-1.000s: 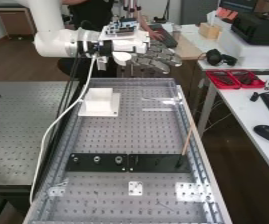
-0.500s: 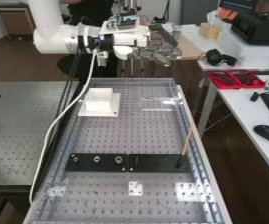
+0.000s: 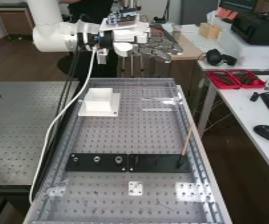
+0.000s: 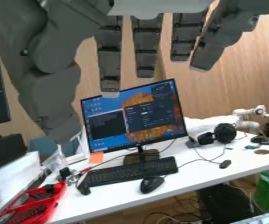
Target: Grab the drill bit and place it in the clear container
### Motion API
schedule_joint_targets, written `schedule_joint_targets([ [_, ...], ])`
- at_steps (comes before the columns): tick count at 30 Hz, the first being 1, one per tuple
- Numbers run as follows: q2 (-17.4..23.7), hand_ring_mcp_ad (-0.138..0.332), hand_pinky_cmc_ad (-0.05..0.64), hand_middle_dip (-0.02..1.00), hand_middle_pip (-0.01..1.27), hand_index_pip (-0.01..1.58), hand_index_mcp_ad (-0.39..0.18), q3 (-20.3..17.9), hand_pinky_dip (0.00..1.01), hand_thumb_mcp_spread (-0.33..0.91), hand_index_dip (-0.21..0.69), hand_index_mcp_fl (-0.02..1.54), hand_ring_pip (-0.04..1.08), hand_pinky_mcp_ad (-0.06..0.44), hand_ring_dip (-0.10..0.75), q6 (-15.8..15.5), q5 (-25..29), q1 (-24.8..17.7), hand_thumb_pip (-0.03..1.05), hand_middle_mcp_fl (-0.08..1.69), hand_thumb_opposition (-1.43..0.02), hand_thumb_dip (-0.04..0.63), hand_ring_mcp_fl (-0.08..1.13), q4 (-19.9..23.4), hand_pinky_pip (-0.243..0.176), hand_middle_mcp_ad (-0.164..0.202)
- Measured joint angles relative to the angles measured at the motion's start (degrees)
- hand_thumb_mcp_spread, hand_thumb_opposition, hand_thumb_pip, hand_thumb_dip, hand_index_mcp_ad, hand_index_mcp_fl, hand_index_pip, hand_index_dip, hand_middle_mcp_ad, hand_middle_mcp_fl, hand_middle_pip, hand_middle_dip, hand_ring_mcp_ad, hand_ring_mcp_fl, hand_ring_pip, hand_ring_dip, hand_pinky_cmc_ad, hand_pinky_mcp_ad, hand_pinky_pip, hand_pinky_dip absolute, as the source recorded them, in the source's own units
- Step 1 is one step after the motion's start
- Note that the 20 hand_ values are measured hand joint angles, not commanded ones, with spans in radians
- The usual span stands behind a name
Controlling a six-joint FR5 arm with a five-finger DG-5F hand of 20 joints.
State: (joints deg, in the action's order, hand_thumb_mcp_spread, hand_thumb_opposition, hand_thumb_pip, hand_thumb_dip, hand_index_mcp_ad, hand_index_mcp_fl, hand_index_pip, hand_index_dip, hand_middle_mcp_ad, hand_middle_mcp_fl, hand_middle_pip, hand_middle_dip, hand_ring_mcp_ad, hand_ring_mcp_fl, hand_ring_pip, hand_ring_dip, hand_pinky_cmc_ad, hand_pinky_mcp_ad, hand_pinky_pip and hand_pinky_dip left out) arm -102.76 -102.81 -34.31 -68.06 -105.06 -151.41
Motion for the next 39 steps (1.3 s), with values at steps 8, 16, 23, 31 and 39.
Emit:
schedule_joint_targets([
  [8,0.6,0.159,0.265,0.24,0.13,0.53,-0.101,-0.7,0.43,0.36,0.204,0.17,0.07,0.134,0.093,-0.1,0.4,-0.2,0.60,0.14,-0.77,0.253,0.00,0.1,-0.093,0.070],
  [16,1.2,0.162,0.265,0.24,0.13,0.52,-0.087,-1.1,0.44,0.34,0.204,0.17,0.07,0.131,0.093,-0.6,-0.6,-0.4,0.60,0.14,-0.77,0.251,-0.01,-1.2,-0.093,0.070],
  [23,2.3,0.164,0.265,0.24,0.13,0.47,-0.070,-1.0,0.47,0.30,0.208,0.19,0.07,0.152,0.093,-1.7,-2.2,-0.2,0.56,0.14,-0.73,0.208,-0.01,-3.8,-0.093,0.070],
  [31,3.2,0.166,0.264,0.24,0.13,0.41,-0.054,-0.3,0.52,0.28,0.216,0.20,0.07,0.164,0.093,-2.5,-4.3,0.3,0.51,0.14,-0.73,0.147,-0.01,-8.2,-0.093,0.068],
  [39,3.9,0.171,0.264,0.24,0.13,0.37,-0.052,0.1,0.54,0.28,0.239,0.21,0.07,0.168,0.093,-4.5,-6.0,1.3,0.50,0.14,-0.71,0.126,0.00,-10.5,-0.096,0.072],
])
